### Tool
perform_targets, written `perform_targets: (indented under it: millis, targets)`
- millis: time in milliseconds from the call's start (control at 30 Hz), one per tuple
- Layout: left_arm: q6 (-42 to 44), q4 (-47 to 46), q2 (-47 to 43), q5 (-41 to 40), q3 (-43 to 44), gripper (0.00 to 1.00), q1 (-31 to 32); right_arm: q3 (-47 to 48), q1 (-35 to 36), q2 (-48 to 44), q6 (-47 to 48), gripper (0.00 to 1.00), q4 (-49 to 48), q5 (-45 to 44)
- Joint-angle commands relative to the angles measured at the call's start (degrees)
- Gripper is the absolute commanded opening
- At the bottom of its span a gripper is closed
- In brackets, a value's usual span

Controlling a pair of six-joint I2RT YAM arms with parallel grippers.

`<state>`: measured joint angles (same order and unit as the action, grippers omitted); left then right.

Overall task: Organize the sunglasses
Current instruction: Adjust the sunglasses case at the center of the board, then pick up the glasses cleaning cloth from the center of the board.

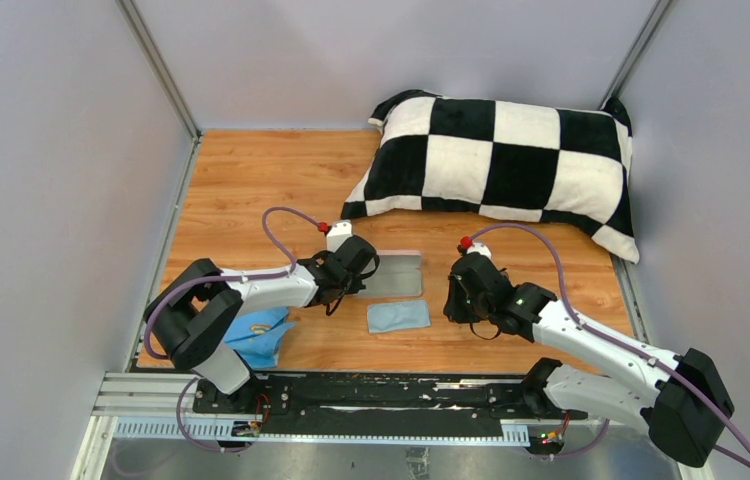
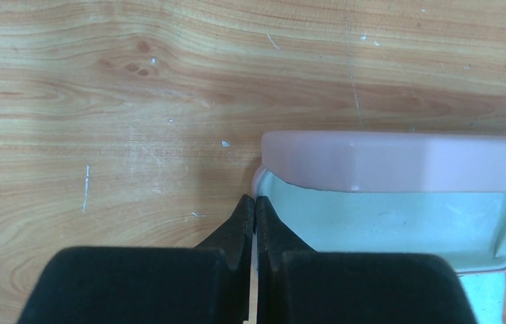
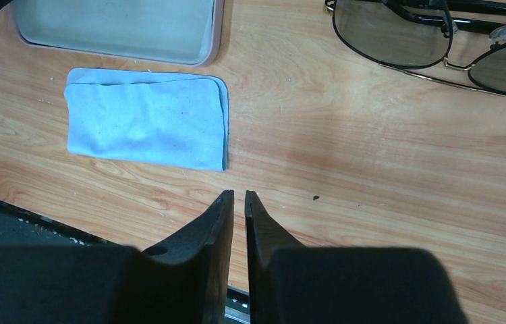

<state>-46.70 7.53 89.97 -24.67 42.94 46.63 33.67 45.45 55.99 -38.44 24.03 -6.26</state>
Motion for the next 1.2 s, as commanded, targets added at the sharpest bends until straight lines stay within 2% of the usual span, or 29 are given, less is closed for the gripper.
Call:
perform_targets:
  millis: [0, 167, 233, 333, 400, 500, 767, 900, 1000, 1167]
  targets:
    - [-6.0, -0.4, 1.1, -1.6, -0.1, 0.0, -0.4, -0.2, -0.7, 0.1, -0.6, 0.17, 0.7, -0.8]
    - [-5.8, -0.8, 2.1, -1.8, 0.6, 0.02, -0.4, -0.6, -0.7, -0.4, -0.5, 0.18, 0.8, -0.9]
    - [-5.4, 1.0, 2.5, -2.0, 1.6, 0.13, -0.4, -0.7, -0.6, -0.2, -0.5, 0.19, 0.8, -0.5]
    - [-5.8, 3.8, 1.3, -2.9, 1.9, 0.36, -0.4, -0.6, -0.7, 0.6, -0.2, 0.22, 0.4, 0.3]
    - [-6.2, 5.0, -0.5, -3.7, 1.5, 0.44, -0.4, -0.2, -0.7, 1.5, 0.5, 0.25, -0.2, 1.9]
    - [-6.1, 6.7, -4.5, -4.2, 1.0, 0.45, -0.4, 0.6, -0.7, 3.4, 1.2, 0.31, -1.5, 3.3]
    - [-7.1, 12.3, -21.9, -3.4, -4.6, 0.47, 1.5, 0.9, -0.7, 10.9, 2.4, 0.31, -5.8, 8.0]
    - [-10.1, 8.1, -27.4, 2.8, -9.7, 0.51, 4.0, 1.9, -0.7, 13.9, 2.1, 0.31, -7.1, 8.5]
    - [-13.4, 3.6, -25.2, 7.3, -12.3, 0.51, 6.9, 3.0, -0.8, 16.2, 2.2, 0.32, -7.9, 8.0]
    - [-17.7, -2.8, -17.4, 9.9, -13.7, 0.45, 11.6, 5.2, -0.8, 20.1, 2.1, 0.32, -8.4, 7.1]
